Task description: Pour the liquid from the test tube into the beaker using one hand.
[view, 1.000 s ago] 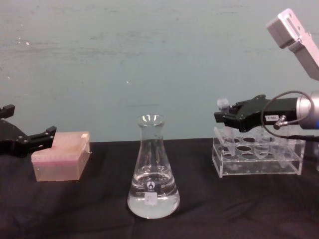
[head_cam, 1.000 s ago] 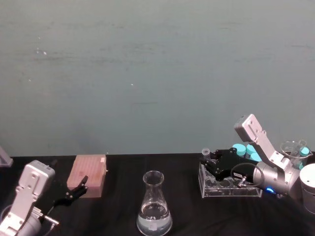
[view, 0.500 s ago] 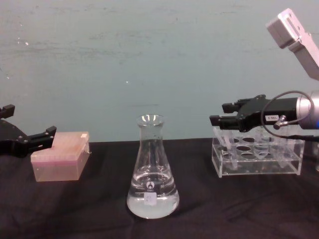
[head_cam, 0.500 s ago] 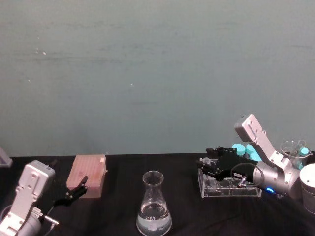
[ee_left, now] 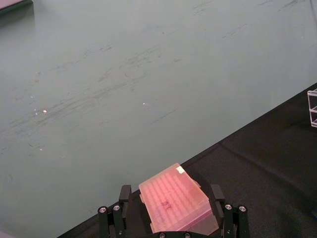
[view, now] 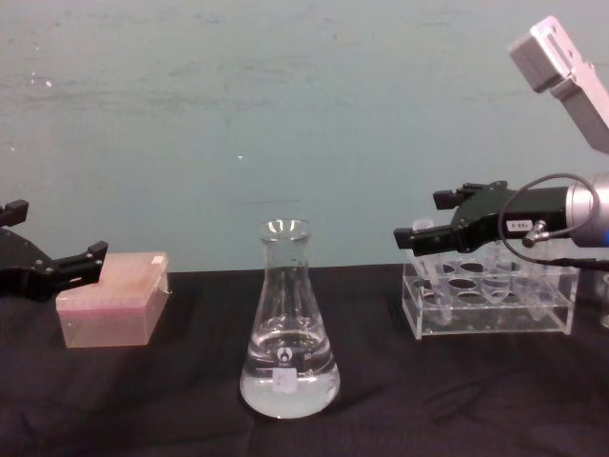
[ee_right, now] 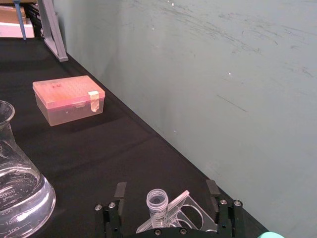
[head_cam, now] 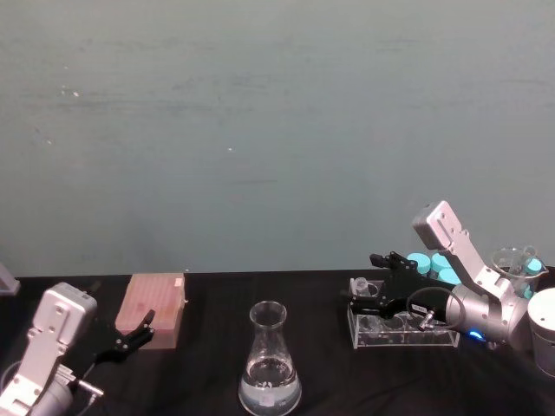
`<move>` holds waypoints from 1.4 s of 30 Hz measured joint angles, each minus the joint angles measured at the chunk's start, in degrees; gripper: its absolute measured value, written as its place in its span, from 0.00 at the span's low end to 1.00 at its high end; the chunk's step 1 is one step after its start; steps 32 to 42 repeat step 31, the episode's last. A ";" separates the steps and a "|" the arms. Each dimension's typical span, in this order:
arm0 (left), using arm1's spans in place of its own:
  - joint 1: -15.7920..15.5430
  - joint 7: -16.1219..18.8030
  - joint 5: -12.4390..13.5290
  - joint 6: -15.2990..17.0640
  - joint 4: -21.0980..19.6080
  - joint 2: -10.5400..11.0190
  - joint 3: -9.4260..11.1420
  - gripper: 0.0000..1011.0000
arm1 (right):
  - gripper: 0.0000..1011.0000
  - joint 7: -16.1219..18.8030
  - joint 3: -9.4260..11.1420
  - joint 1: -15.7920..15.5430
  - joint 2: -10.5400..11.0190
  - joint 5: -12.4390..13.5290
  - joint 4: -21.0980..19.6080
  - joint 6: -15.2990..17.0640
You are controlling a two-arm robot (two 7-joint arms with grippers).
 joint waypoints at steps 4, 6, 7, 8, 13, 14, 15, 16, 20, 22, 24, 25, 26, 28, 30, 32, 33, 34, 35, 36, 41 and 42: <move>0.00 0.00 0.00 0.00 0.00 0.00 0.00 0.99 | 0.99 0.00 0.00 0.00 0.00 0.00 0.00 0.00; 0.00 0.00 0.00 0.00 0.00 0.00 0.00 0.99 | 0.99 0.00 0.00 0.00 0.00 0.00 0.00 0.00; 0.00 0.00 0.00 0.00 0.00 0.00 0.00 0.99 | 0.99 0.00 0.00 0.00 0.00 0.00 0.00 0.00; 0.00 0.00 0.00 0.00 0.00 0.00 0.00 0.99 | 0.99 0.00 0.00 0.00 0.00 -0.01 0.00 0.00; 0.00 0.00 0.00 0.00 0.00 0.00 0.00 0.99 | 0.99 0.00 0.00 0.00 0.00 -0.01 0.00 0.00; 0.00 0.00 0.00 0.00 0.00 0.00 0.00 0.99 | 0.99 0.00 0.00 0.00 0.00 -0.01 0.00 0.00; 0.00 0.00 0.00 0.00 0.00 0.00 0.00 0.99 | 0.99 0.00 0.00 0.00 0.00 -0.01 0.00 0.00; 0.00 0.00 0.00 0.00 0.00 0.00 0.00 0.99 | 0.99 0.00 0.00 0.00 0.00 -0.01 0.00 0.00; 0.00 0.00 0.00 -0.01 0.00 0.00 0.00 0.99 | 0.99 0.00 0.00 0.00 0.00 -0.01 0.00 0.00; 0.00 0.00 0.00 0.00 0.00 0.00 0.00 0.99 | 0.99 0.00 0.00 0.00 0.00 -0.01 0.00 0.00; 0.00 0.00 0.00 0.00 0.00 0.00 0.00 0.99 | 0.99 0.00 0.00 0.00 0.00 -0.01 0.00 0.00; 0.00 0.00 0.00 0.00 0.00 0.00 0.00 0.99 | 0.99 0.01 0.00 0.00 0.00 -0.01 0.00 0.00; 0.00 0.00 0.00 0.00 0.00 0.00 0.00 0.99 | 0.99 0.01 0.00 0.00 0.00 -0.01 0.00 0.00; 0.00 0.00 0.00 -0.01 0.00 0.00 0.00 0.99 | 0.99 0.01 0.00 0.00 0.00 -0.01 0.00 0.00; 0.00 0.00 0.00 0.00 0.00 0.00 0.00 0.99 | 0.99 0.01 0.00 0.00 0.00 -0.01 0.00 0.00; 0.00 0.00 0.00 0.00 0.00 0.00 0.00 0.99 | 0.99 0.00 0.00 0.00 0.00 -0.01 0.00 0.00; 0.00 0.00 0.00 0.00 0.00 0.00 0.00 0.99 | 0.99 0.00 0.00 0.00 0.00 -0.01 0.00 0.00; 0.00 0.00 0.00 0.00 0.00 0.00 0.00 0.99 | 0.99 0.00 0.00 0.00 0.00 -0.01 0.00 0.00; 0.00 0.00 0.00 0.00 0.00 0.00 0.00 0.99 | 0.99 0.00 0.00 0.00 0.00 -0.01 0.00 0.00; 0.00 0.00 0.00 0.00 0.00 0.00 0.00 0.99 | 0.99 0.00 0.00 0.00 0.00 -0.01 0.00 0.00; 0.00 0.00 0.00 0.00 0.00 0.00 0.00 0.99 | 0.99 0.00 0.00 0.00 0.00 -0.01 0.00 0.00; 0.00 0.00 0.00 0.00 0.00 0.00 0.00 0.99 | 0.99 0.00 0.00 0.00 0.00 -0.01 0.00 0.00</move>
